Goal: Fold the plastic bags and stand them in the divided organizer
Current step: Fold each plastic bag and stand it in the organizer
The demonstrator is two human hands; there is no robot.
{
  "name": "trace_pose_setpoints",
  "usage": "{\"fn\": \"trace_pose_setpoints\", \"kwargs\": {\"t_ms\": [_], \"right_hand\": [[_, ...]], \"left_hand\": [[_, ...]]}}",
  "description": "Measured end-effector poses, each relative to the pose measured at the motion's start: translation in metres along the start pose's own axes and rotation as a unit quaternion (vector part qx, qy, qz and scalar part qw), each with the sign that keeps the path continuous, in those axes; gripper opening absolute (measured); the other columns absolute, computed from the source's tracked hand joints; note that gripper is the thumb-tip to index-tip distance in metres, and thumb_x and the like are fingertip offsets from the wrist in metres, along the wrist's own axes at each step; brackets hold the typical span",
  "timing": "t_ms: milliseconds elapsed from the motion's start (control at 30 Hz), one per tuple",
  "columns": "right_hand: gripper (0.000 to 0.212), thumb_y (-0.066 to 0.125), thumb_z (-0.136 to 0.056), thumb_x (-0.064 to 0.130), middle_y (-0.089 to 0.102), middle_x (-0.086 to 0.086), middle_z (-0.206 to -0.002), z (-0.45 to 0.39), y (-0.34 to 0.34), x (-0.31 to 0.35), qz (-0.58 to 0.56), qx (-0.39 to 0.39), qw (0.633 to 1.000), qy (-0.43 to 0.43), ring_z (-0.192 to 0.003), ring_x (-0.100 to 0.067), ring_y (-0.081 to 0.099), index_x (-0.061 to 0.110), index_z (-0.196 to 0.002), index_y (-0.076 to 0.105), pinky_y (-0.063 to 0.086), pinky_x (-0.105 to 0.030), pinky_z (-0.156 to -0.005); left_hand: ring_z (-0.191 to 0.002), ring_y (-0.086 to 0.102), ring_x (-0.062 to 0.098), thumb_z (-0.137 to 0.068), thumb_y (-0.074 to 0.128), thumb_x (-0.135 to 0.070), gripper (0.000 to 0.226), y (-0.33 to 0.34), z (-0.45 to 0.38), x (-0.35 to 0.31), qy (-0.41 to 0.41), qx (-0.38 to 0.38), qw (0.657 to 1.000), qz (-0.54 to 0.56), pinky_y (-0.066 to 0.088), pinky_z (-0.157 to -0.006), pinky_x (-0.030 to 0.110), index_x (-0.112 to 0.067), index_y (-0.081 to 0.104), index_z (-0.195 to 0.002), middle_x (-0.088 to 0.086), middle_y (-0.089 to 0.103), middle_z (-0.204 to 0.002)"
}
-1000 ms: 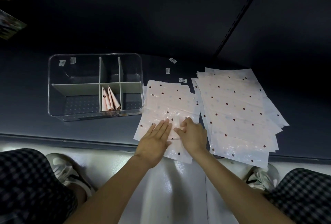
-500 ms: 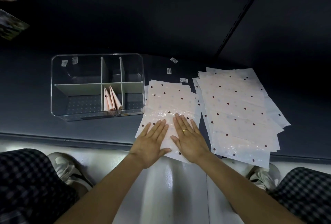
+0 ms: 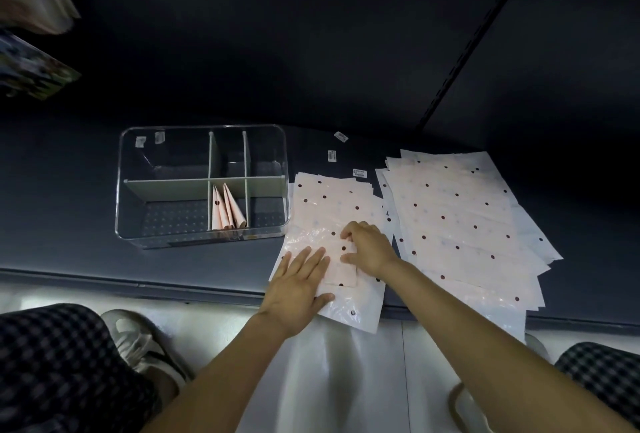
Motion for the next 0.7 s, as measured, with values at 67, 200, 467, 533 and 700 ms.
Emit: {"fn": "trace_pose_setpoints", "kwargs": {"t_ms": [67, 200, 467, 533, 700], "right_hand": [[0.038, 0.065, -0.087, 0.029, 0.056, -0.005, -0.121, -0.005, 0.001, 0.001, 0.025, 0.036, 0.999, 0.016, -0.116, -0.024, 0.044, 0.018, -0.120, 0.050, 0.037, -0.035, -0.095], [0.021, 0.061, -0.088, 0.032, 0.052, -0.005, -0.115, -0.006, 0.000, 0.004, 0.086, 0.064, 0.994, 0.009, -0.113, -0.026, 0.039, 0.018, -0.104, 0.059, 0.035, -0.034, -0.087], [0.015, 0.065, -0.087, 0.011, 0.055, 0.002, -0.072, 0.032, -0.018, 0.006, -0.410, -0.012, 0.911, 0.047, -0.067, -0.011, 0.051, 0.011, -0.084, 0.050, 0.039, -0.016, -0.058], [0.018, 0.067, -0.086, 0.013, 0.057, 0.000, -0.078, 0.040, -0.018, 0.009, -0.448, -0.026, 0.892, 0.060, -0.071, -0.012, 0.054, 0.013, -0.089, 0.049, 0.042, -0.017, -0.060], [0.040, 0.070, -0.083, 0.024, 0.062, 0.016, -0.100, 0.049, -0.044, 0.032, -0.265, -0.103, 0.958, -0.025, -0.102, -0.001, 0.043, 0.032, -0.117, 0.050, 0.035, -0.012, -0.079]], "left_hand": [[-0.145, -0.004, 0.013, -0.097, 0.028, -0.053, 0.062, -0.002, -0.003, -0.001, -0.011, -0.008, 1.000, 0.020, -0.010, -0.117, 0.034, -0.025, 0.012, -0.150, -0.009, 0.003, -0.159], [-0.140, 0.018, 0.015, -0.094, 0.045, -0.049, 0.052, -0.014, -0.008, -0.001, -0.042, -0.067, 0.990, 0.118, 0.010, -0.114, 0.028, -0.028, 0.035, -0.141, -0.008, 0.030, -0.150], [-0.078, 0.057, 0.021, -0.081, 0.072, -0.010, 0.013, -0.038, -0.014, 0.019, -0.220, -0.149, 0.791, 0.551, 0.044, -0.071, 0.029, -0.012, 0.064, -0.091, 0.002, 0.061, -0.078], [-0.065, 0.054, 0.019, -0.082, 0.069, -0.005, 0.004, -0.051, -0.013, 0.024, -0.211, -0.169, 0.768, 0.581, 0.044, -0.062, 0.023, -0.008, 0.067, -0.080, -0.002, 0.056, -0.063], [-0.058, 0.048, 0.005, -0.079, 0.075, -0.018, 0.004, -0.095, -0.007, 0.034, -0.129, -0.131, 0.891, 0.416, 0.038, -0.057, 0.022, -0.019, 0.071, -0.076, -0.012, 0.054, -0.060]]}}
Point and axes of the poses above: each hand's wrist, its own z-axis away from the middle knuckle, its own y-axis out of the palm, x = y × z, the point moved 6 cm from there along -z, towards the middle knuckle
